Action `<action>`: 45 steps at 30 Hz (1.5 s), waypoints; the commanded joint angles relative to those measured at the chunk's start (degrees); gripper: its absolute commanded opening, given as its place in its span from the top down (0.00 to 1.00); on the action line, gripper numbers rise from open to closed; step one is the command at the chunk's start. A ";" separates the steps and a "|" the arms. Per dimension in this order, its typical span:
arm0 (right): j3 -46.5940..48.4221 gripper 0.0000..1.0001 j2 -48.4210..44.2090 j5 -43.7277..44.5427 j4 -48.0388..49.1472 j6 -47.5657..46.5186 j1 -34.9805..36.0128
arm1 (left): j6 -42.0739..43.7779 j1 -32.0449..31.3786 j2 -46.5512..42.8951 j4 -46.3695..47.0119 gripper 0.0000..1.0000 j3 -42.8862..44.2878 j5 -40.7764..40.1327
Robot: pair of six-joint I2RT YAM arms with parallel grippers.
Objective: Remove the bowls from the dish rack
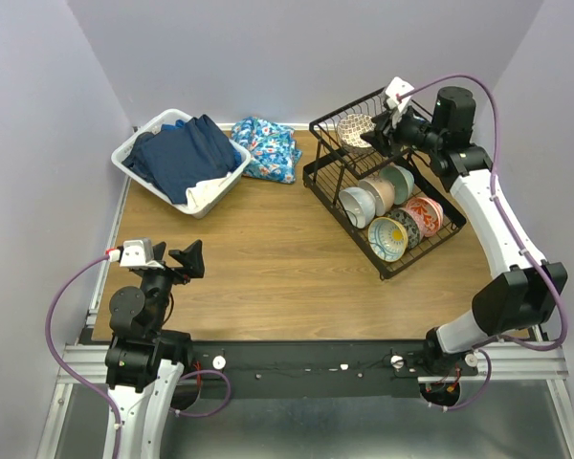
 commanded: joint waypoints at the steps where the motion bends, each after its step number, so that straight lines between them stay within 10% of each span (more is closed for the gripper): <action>1: -2.60 0.44 -2.29 7.94 12.83 22.28 0.68 | 0.48 -0.11 0.02 1.10 0.01 -0.27 1.12; 17: 5.74 0.41 2.53 29.92 2.85 37.59 2.18 | 0.57 -0.03 1.34 1.02 0.01 -0.27 1.30; 45: 31.50 0.48 26.01 27.91 -23.63 23.01 2.09 | 0.66 -0.03 1.51 0.66 0.01 -0.01 1.30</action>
